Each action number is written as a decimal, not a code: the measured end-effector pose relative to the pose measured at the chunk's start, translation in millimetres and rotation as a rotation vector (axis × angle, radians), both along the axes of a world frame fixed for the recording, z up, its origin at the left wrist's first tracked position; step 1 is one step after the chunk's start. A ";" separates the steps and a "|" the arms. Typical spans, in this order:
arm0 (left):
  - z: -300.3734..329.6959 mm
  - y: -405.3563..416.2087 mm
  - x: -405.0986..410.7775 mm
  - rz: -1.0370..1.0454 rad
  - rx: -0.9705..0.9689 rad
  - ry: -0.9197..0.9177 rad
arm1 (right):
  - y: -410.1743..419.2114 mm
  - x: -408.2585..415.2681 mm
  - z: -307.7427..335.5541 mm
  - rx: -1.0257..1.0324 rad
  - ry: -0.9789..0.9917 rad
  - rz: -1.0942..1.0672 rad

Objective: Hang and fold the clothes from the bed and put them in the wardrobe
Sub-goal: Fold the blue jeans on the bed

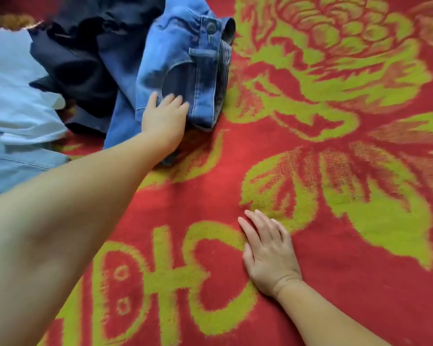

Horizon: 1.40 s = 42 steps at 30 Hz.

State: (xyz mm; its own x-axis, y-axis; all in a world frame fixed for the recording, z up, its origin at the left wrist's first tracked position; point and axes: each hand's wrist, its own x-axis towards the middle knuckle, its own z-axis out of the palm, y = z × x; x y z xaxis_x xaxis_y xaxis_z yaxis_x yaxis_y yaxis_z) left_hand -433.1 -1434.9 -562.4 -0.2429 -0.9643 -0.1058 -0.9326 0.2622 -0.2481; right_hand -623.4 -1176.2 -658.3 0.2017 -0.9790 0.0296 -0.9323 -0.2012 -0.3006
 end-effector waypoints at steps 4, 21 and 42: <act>20.9 27.7 8.2 0.124 0.034 0.326 | -1.6 -2.5 2.1 0.012 -0.033 0.004; 199.1 299.2 25.2 0.030 0.304 0.554 | 12.0 -4.1 190.8 0.441 -0.387 -0.145; 531.0 419.8 57.5 0.059 -0.074 1.042 | 83.2 1.6 651.7 0.358 -0.288 0.396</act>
